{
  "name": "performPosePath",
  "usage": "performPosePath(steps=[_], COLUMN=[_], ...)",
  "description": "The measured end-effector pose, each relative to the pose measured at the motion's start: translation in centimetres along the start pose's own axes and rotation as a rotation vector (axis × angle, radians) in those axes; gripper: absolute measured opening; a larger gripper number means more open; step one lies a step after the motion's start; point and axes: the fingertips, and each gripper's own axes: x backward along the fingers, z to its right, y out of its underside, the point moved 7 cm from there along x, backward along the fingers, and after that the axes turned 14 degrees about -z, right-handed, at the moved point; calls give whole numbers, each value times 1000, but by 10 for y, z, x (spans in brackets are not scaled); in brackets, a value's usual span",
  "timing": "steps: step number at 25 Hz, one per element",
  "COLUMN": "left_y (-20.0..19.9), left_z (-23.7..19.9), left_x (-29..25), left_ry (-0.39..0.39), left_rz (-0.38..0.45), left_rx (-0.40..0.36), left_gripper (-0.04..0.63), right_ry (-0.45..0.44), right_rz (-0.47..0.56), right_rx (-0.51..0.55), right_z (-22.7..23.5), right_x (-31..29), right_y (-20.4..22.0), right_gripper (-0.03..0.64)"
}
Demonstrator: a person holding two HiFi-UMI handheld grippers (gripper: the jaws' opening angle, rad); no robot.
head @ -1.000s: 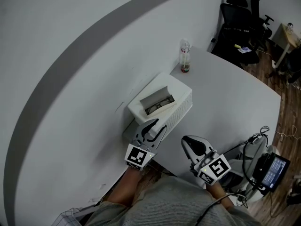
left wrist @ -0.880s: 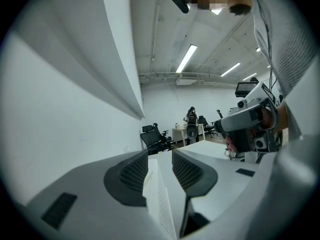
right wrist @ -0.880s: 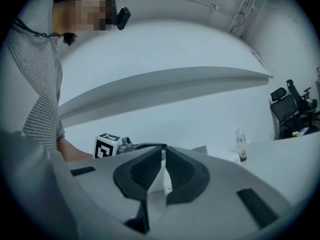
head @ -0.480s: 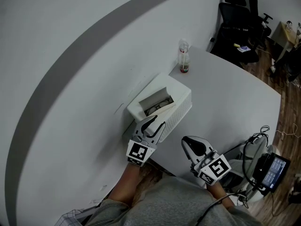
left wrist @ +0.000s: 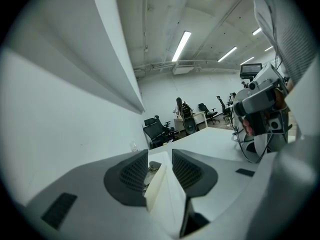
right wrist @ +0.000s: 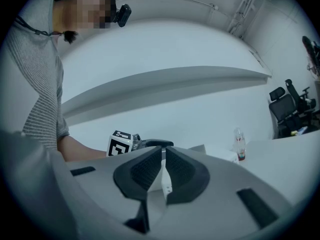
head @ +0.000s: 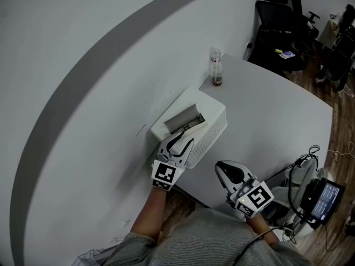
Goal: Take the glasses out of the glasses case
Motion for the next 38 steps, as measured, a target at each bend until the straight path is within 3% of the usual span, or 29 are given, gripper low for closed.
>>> performPosePath(steps=[5, 19, 38], left_y=[1, 4, 12], left_z=[-3, -20, -25], left_x=[-7, -17, -44], left_ry=[-11, -28, -41], left_rz=[-28, -56, -217], left_rx=[-43, -37, -203], left_gripper=[140, 140, 140], right_ry=[-1, -4, -10], right_rz=[0, 2, 6], right_rx=[-1, -1, -11], right_z=[0, 4, 5], right_x=[-1, -3, -5], right_y=[1, 1, 2], right_gripper=[18, 17, 17])
